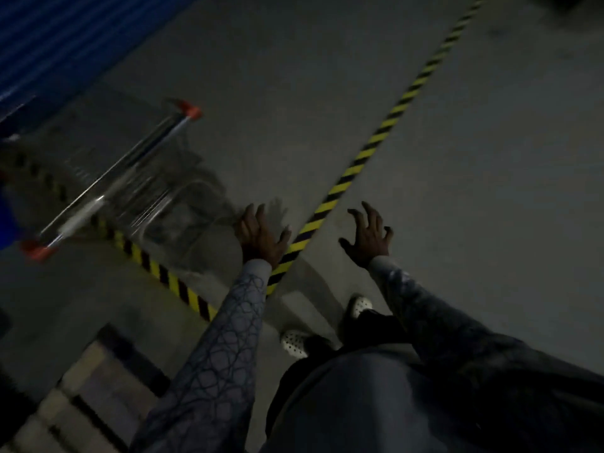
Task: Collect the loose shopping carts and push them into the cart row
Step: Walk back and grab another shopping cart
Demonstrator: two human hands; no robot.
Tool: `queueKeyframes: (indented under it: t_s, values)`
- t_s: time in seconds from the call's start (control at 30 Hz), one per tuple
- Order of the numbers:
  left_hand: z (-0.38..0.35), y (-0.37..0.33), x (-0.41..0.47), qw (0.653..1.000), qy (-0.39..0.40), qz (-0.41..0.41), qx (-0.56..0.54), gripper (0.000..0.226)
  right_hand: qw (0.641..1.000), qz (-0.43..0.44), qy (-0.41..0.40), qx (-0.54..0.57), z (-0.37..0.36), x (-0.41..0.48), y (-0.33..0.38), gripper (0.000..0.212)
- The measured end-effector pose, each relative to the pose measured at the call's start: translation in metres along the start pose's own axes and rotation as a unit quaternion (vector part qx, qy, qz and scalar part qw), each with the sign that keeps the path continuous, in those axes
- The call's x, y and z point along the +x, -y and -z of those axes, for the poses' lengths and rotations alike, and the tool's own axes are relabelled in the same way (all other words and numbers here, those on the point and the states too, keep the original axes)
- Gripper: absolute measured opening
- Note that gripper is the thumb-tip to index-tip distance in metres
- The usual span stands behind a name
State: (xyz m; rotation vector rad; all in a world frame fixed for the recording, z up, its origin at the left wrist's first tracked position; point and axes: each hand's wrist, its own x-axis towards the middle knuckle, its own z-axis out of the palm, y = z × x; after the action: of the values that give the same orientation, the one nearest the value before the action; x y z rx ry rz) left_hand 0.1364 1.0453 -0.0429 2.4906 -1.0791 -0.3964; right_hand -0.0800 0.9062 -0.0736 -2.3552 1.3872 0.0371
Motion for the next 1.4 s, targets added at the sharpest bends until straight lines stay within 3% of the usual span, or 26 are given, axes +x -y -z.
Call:
queueKeyframes:
  t_s: [0.27,0.5,0.87,1.1,1.4]
  values:
    - [-0.104,-0.255,-0.03,0.97,0.08,-0.231,0.007,0.081,0.951,-0.212,-0.193,0.117,0.105,-0.095,-0.205,0.073]
    - [-0.214,-0.48,-0.172,0.897,0.187,-0.391,-0.088,0.086,0.854,-0.356,-0.336,0.176,0.177,-0.25,-0.403,0.068]
    - [-0.343,-0.665,-0.36,0.774,0.418,-0.458,-0.128,0.075,0.674,-0.468,-0.499,0.28,0.178,-0.431,-0.579,0.064]
    - [-0.443,-0.793,-0.413,0.683,0.55,-0.466,-0.118,0.044,0.569,-0.543,-0.526,0.324,0.188,-0.475,-0.686,0.056]
    - [-0.534,-1.047,-0.496,0.6,0.636,-0.473,-0.109,0.026,0.472,-0.601,-0.533,0.364,0.257,-0.502,-0.843,0.055]
